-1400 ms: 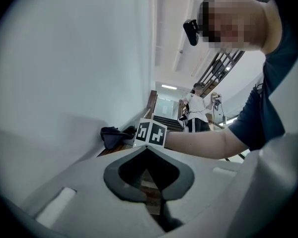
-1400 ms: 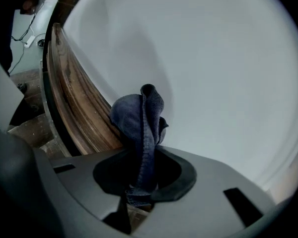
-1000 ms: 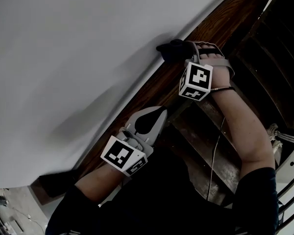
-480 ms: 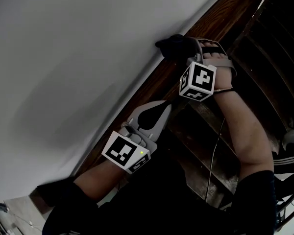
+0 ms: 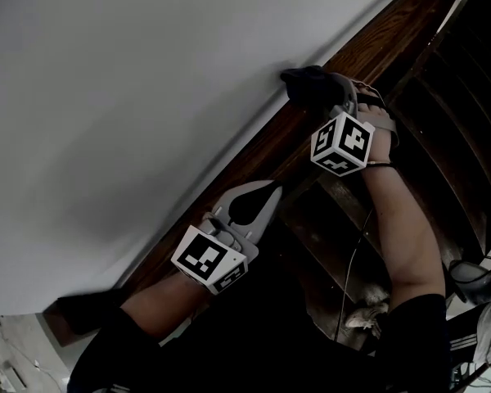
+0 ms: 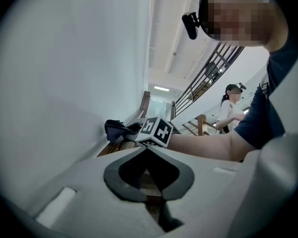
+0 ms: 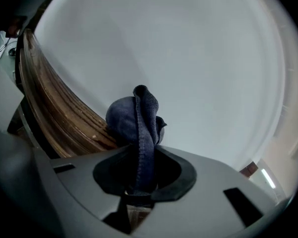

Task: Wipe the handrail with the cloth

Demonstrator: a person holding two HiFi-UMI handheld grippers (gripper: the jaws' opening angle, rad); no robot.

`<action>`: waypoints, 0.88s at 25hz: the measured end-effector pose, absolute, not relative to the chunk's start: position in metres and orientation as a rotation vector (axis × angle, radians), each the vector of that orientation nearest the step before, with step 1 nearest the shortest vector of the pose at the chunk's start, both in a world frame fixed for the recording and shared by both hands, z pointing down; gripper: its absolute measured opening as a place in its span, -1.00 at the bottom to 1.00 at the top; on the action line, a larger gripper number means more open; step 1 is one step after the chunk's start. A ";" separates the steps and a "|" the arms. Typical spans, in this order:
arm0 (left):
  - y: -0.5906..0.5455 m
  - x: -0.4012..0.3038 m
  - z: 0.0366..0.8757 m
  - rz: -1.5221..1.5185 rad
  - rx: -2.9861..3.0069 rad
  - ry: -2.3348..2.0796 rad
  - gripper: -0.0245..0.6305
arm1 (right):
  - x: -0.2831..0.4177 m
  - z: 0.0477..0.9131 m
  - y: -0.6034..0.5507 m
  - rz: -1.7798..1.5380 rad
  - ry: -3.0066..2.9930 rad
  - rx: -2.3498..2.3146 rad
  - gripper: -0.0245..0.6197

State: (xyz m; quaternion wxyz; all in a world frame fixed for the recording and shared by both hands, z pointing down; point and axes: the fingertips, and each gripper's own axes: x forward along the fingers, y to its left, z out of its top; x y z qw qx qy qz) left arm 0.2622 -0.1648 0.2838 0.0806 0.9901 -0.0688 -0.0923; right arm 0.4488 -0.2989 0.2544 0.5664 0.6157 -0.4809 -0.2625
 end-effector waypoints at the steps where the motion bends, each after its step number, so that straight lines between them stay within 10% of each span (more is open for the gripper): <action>1: -0.164 0.257 0.284 -0.275 2.960 -0.214 -0.92 | 0.442 0.254 -0.295 -0.619 -1.139 1.450 -0.65; 22: -0.118 0.081 0.308 -0.209 2.924 -0.551 -0.92 | 0.180 0.319 -0.195 -0.542 -1.730 1.460 -0.65</action>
